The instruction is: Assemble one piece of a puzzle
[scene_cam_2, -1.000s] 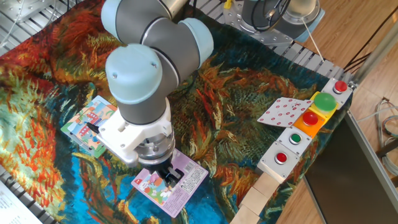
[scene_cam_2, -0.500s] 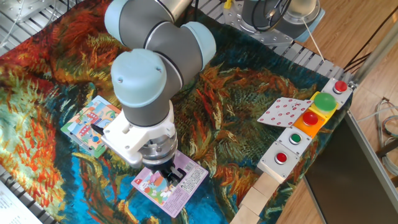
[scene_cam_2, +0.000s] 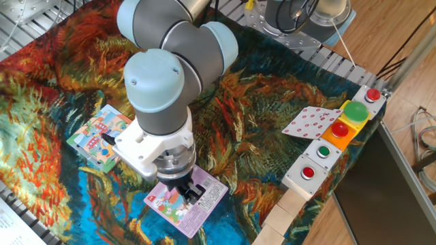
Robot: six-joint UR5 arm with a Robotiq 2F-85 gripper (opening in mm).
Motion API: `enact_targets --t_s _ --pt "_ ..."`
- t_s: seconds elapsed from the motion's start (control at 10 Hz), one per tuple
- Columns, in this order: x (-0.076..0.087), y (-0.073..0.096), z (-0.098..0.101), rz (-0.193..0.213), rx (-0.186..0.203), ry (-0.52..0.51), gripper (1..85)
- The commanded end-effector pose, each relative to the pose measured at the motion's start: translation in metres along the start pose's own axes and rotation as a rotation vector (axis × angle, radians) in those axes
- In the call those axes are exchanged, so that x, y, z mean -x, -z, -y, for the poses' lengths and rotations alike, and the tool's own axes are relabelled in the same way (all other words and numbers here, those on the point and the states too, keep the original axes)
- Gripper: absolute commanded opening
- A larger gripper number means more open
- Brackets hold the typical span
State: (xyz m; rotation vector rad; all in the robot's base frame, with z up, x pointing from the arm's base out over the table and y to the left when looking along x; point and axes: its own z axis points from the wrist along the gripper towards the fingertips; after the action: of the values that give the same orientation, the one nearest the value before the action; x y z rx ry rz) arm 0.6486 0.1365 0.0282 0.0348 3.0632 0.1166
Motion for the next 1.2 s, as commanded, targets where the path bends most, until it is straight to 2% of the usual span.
enact_targets --t_s 0.0,0.6,0.7,0.8,1.1 --pt "-0.004 -0.006 -0.002 -0.003 0.004 -0.025 49.0" --pt "-0.003 -0.016 0.000 0.020 0.004 0.001 49.7" --pt "0.000 -0.016 0.001 0.030 0.000 0.019 49.7" --pt "0.006 -0.016 -0.003 0.053 0.015 0.017 50.7" --pt "-0.003 -0.018 -0.003 0.016 0.017 -0.011 50.3"
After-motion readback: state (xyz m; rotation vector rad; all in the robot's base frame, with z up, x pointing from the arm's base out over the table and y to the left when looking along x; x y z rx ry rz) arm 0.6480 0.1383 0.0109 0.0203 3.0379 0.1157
